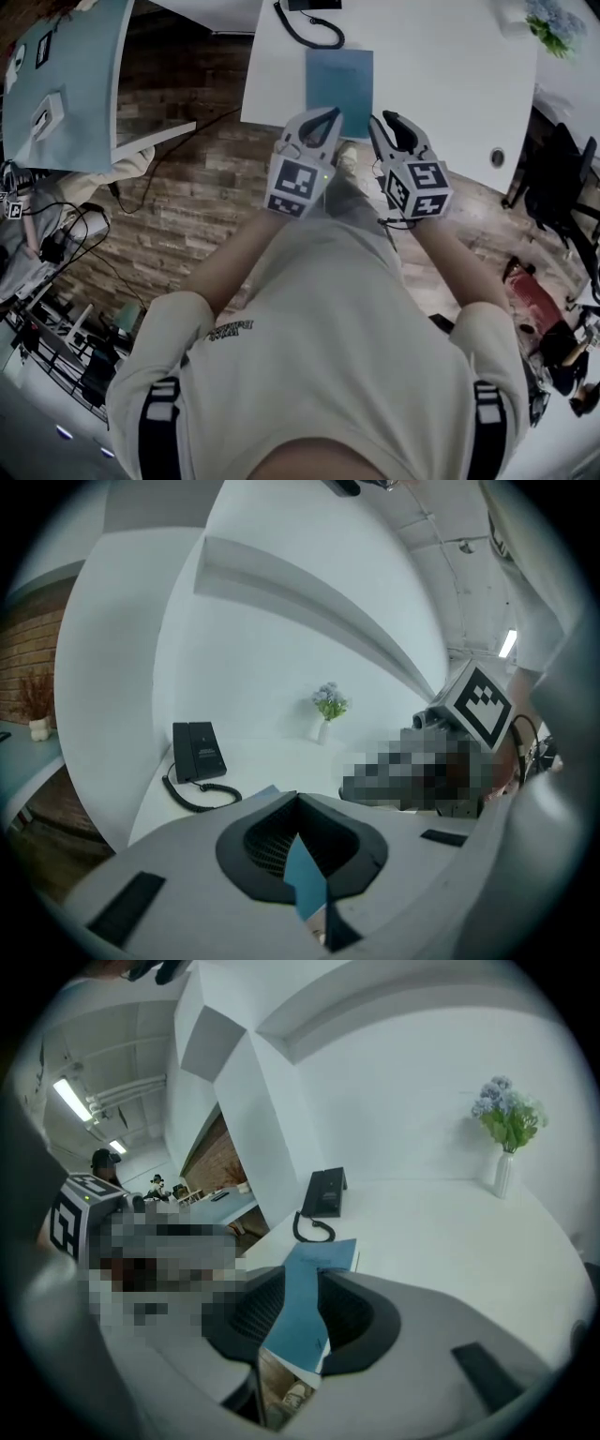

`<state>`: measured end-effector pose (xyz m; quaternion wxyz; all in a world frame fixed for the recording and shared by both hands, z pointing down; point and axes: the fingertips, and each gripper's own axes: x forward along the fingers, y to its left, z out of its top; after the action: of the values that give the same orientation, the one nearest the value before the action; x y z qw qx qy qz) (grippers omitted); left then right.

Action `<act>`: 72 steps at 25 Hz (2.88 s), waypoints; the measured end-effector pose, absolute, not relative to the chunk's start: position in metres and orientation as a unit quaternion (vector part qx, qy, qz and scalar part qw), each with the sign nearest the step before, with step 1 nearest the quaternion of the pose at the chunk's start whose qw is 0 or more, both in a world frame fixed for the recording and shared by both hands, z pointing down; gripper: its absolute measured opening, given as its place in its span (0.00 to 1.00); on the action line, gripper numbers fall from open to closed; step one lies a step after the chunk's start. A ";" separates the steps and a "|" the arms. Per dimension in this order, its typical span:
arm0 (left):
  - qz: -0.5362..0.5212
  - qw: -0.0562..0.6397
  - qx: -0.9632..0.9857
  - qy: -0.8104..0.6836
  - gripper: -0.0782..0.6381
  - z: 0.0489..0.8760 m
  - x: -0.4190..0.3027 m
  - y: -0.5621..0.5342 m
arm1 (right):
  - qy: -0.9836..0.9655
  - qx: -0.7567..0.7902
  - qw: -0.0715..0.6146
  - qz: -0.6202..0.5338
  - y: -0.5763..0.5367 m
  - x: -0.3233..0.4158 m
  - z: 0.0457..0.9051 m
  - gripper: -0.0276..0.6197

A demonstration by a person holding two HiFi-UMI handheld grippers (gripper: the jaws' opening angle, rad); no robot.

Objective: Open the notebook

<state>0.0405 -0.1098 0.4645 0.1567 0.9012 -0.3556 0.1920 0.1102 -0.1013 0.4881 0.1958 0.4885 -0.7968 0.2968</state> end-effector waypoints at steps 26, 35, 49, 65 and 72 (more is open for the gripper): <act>0.328 0.252 0.852 -0.321 0.11 0.599 0.038 -0.104 | -0.743 0.469 0.193 0.436 -0.090 0.103 0.592 0.16; 0.246 0.228 0.881 -0.333 0.11 0.492 0.038 -0.127 | -0.827 0.426 0.145 0.336 -0.097 0.057 0.508 0.14; 0.328 0.196 0.859 -0.341 0.11 0.472 -0.017 -0.144 | -0.911 0.291 0.149 0.251 -0.091 -0.061 0.477 0.23; 0.396 0.191 0.805 -0.398 0.11 0.549 -0.108 -0.156 | -0.863 0.335 0.224 0.304 -0.072 -0.009 0.526 0.26; 0.415 0.203 0.794 -0.394 0.11 0.590 -0.122 -0.150 | -0.795 0.451 0.253 0.316 -0.085 0.064 0.552 0.26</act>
<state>-0.1215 -0.1496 0.5899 0.2034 0.7944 -0.3936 0.4154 0.0638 -0.0850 0.5521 0.2526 0.4512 -0.7954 0.3163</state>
